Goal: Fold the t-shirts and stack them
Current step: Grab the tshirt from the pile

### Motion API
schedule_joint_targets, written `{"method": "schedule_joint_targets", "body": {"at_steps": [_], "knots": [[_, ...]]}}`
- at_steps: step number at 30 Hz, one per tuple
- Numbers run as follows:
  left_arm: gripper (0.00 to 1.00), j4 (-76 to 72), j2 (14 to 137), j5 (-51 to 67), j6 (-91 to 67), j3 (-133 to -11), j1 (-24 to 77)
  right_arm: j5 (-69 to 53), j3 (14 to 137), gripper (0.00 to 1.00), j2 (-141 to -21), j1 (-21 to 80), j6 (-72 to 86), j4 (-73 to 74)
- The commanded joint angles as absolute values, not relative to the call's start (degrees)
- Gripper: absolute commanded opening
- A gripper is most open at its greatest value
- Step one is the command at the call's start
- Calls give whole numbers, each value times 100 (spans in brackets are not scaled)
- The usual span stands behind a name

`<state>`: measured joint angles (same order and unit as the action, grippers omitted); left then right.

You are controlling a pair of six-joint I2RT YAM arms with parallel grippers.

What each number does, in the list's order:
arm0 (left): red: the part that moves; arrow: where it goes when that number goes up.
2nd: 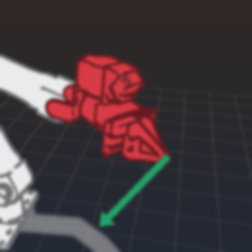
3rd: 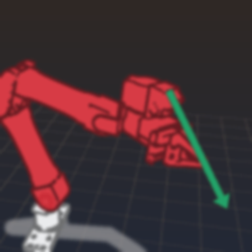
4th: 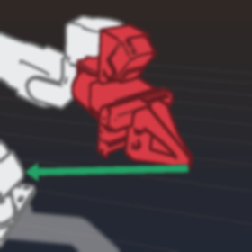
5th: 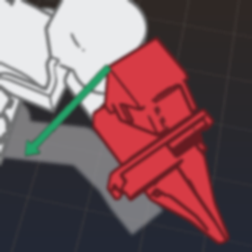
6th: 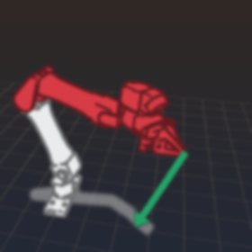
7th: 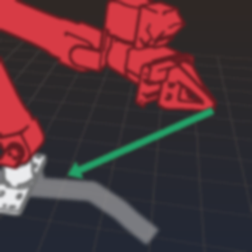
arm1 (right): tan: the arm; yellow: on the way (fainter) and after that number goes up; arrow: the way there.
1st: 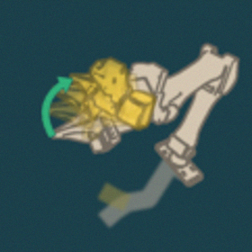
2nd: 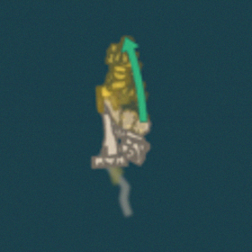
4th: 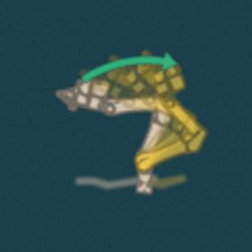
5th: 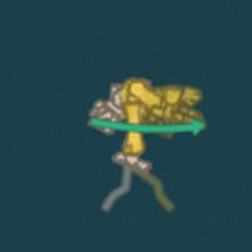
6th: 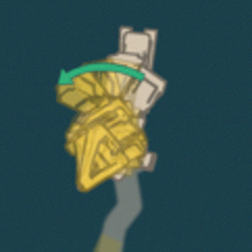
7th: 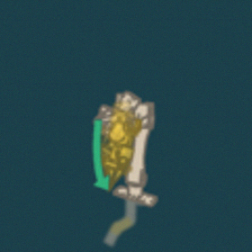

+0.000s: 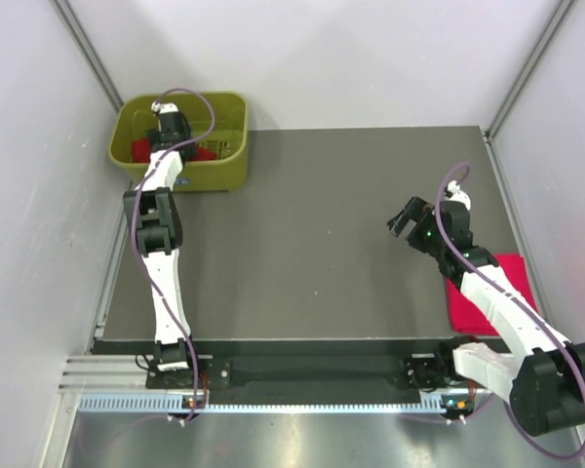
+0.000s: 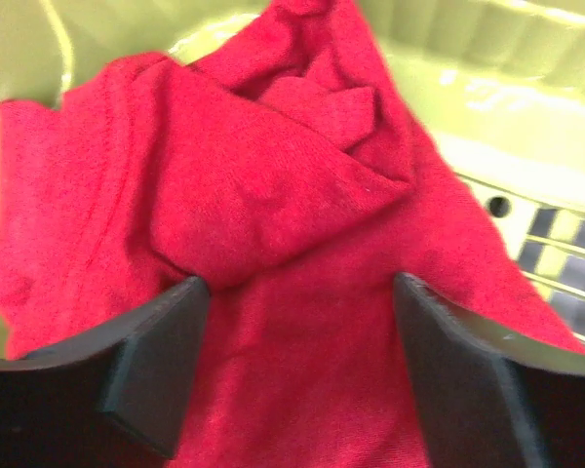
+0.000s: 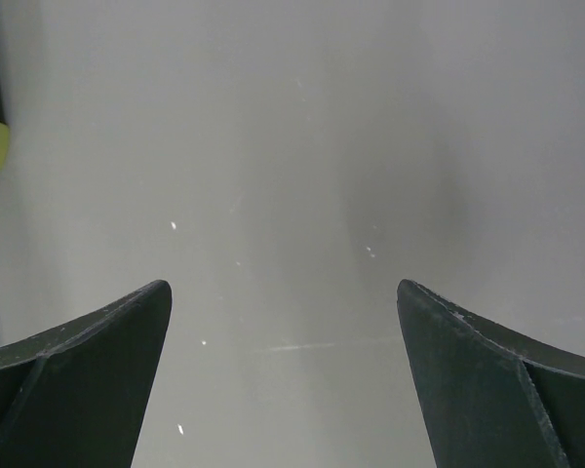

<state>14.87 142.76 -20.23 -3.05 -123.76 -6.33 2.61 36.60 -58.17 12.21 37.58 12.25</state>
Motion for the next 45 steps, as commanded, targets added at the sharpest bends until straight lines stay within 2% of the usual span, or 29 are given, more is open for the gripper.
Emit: {"method": "schedule_joint_targets", "body": {"at_steps": [1,2,3,4,5,7,8,10,16,20,24,27,31,32,35,39,41,42,45], "knots": [[78,1020,14458,-1496,-606,-12612,-721,123,4034,100,-5959,1195,3893,782],[68,967,14493,-1416,-615,-12612,-764,62,4025,100,-5976,1195,3911,747],[50,915,14511,-1258,-641,-12656,-791,44,4025,100,-6003,1204,3955,695],[49,914,14519,-1257,-685,-12700,-817,18,4017,99,-6003,1195,3955,677],[37,914,14546,-1152,-729,-12761,-870,18,3999,100,-6012,1195,4016,668],[21,1001,14537,-942,-965,-13007,-931,-130,3903,98,-5968,1195,4060,502],[9,1141,14476,-618,-1097,-13138,-1001,-201,3772,95,-5933,1204,4113,414],[0,1125,14170,-292,-1526,-13298,-1081,-220,3639,91,-5810,1222,4227,195],[0,581,13176,842,-2537,-13017,-1099,-299,3340,81,-5415,1230,4298,149],[0,-403,12220,1914,-3487,-12193,-1090,-386,3217,81,-5098,1204,4096,211],[0,-903,11638,2644,-4489,-12164,-1055,-737,3366,81,-4861,1187,3956,684],[0,-757,11172,2883,-4518,-12243,-1002,-940,3358,81,-4651,1187,3894,939],[0,252,10487,2524,-3615,-11928,-1002,-1099,3357,82,-4351,1239,3683,1133],[20,655,10398,2174,-3403,-11683,-1002,-1064,3357,83,-4307,1265,3630,1142],[50,913,10187,1830,-2656,-11112,-1020,-994,3480,84,-4272,1283,3656,1335],[66,1273,10406,1496,-1787,-10978,-1020,-976,3586,86,-4236,1274,3691,1371],[70,1353,10643,1249,-1531,-10960,-1028,-888,3612,86,-4297,1274,3691,1354],[77,1414,10731,961,-1364,-10977,-1028,-879,3621,86,-4402,1266,3744,1310],[81,1459,11248,721,-1065,-11170,-1020,-905,3621,87,-4666,1266,4050,1065]]}}
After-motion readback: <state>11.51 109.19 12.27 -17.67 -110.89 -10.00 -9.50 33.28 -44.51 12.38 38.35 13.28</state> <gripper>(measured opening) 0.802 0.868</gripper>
